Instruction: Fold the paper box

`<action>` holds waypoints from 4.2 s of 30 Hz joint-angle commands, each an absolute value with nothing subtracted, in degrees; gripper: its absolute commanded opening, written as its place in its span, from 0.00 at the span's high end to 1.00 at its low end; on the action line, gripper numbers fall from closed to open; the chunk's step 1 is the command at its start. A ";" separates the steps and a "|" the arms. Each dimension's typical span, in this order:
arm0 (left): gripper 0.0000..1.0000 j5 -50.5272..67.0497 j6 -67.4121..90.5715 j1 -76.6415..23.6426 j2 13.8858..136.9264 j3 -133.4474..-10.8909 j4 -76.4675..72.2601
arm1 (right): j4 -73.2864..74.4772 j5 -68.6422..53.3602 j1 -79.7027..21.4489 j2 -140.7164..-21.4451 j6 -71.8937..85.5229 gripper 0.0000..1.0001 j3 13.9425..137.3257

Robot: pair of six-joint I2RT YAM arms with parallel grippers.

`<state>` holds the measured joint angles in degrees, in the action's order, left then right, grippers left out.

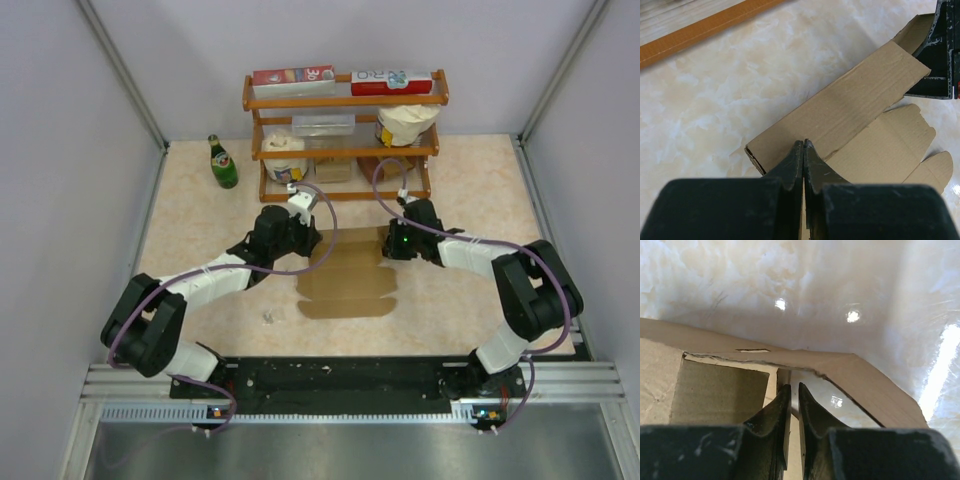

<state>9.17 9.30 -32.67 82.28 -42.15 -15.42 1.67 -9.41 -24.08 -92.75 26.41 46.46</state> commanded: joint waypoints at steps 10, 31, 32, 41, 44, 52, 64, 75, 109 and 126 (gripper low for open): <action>1.00 9.67 9.67 -32.70 82.71 -43.15 -17.40 | -7.56 -17.93 -23.03 -93.16 29.18 0.89 44.91; 1.00 10.20 9.76 -32.78 83.41 -43.77 -17.05 | -5.89 -17.06 -23.03 -100.29 26.81 0.89 47.29; 1.00 10.20 9.76 -32.70 83.41 -43.77 -16.96 | -5.28 -16.27 -23.03 -99.67 26.55 0.89 47.29; 1.00 9.76 9.67 -32.78 83.06 -43.68 -16.61 | 2.02 -6.60 -23.03 -90.01 22.94 0.85 47.72; 1.00 9.75 9.67 -32.78 83.14 -43.68 -16.70 | 3.34 -4.84 -23.12 -87.63 22.15 0.84 48.16; 1.00 9.93 9.67 -32.70 83.23 -43.68 -16.70 | 3.69 -5.97 -23.03 -86.39 20.83 0.83 50.01; 1.00 10.20 9.67 -32.78 83.41 -43.86 -16.61 | -2.64 -17.57 -23.03 -87.01 22.41 0.83 49.57; 1.00 10.28 9.58 -32.70 83.50 -43.95 -16.44 | -8.34 -25.83 -21.98 -90.44 26.97 0.83 47.90; 1.00 10.64 9.75 -32.78 84.29 -44.30 -16.35 | -2.90 -16.96 -19.42 -92.99 20.83 0.84 49.57; 1.00 10.72 9.58 -32.70 84.29 -44.38 -16.26 | -9.41 -30.41 -19.43 -96.41 23.82 0.86 48.78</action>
